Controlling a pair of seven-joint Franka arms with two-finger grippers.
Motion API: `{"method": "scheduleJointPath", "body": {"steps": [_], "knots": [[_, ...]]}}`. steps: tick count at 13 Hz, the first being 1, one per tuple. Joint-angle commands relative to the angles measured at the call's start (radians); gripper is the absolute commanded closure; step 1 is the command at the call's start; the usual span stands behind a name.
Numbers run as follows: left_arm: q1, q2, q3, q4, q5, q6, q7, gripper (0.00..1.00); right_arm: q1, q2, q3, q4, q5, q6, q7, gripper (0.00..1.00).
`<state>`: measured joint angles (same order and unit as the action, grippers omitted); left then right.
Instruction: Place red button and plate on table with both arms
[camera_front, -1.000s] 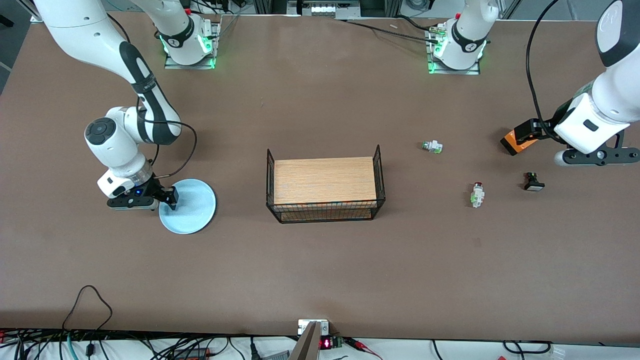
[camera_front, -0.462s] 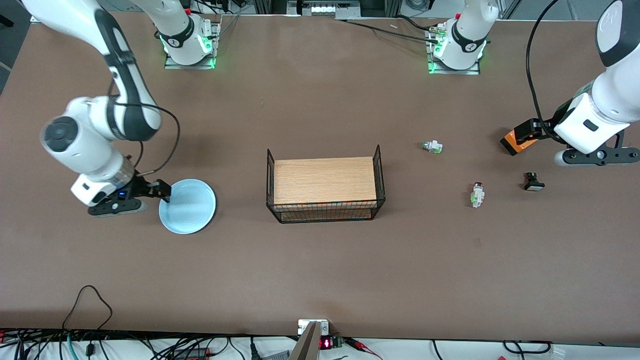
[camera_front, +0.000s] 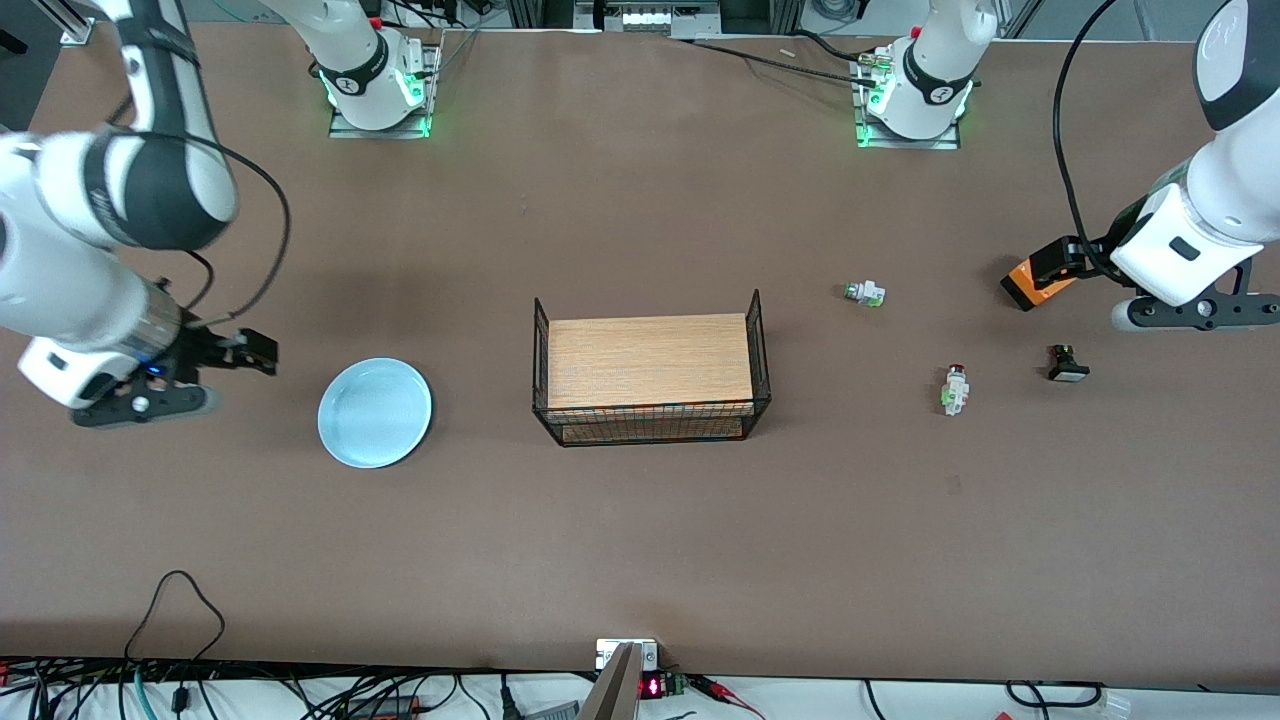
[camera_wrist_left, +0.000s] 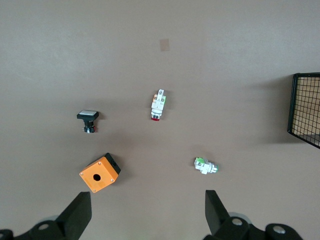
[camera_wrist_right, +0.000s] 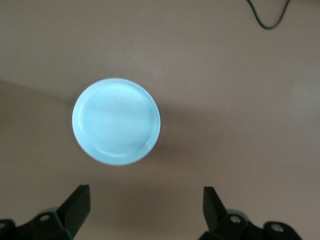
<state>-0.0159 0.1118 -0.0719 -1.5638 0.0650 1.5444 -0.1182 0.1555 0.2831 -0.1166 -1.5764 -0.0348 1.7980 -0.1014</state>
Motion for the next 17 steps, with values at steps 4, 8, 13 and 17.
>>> {"method": "scheduleJointPath", "body": {"steps": [4, 8, 13, 17], "knots": [[-0.007, 0.006, 0.001, 0.022, -0.008, -0.012, 0.003, 0.00, -0.025, -0.106, -0.003, 0.093, 0.031, -0.293, 0.091, 0.00], [-0.007, 0.006, -0.022, 0.022, -0.007, -0.012, 0.003, 0.00, -0.047, -0.229, 0.000, 0.029, 0.026, -0.273, 0.106, 0.00], [-0.004, 0.006, -0.022, 0.024, -0.008, -0.012, 0.003, 0.00, -0.123, -0.292, 0.005, -0.010, 0.039, -0.236, 0.095, 0.00], [-0.002, 0.003, -0.023, 0.022, -0.011, -0.015, 0.003, 0.00, -0.116, -0.355, 0.034, -0.068, 0.033, -0.229, 0.100, 0.00]]}}
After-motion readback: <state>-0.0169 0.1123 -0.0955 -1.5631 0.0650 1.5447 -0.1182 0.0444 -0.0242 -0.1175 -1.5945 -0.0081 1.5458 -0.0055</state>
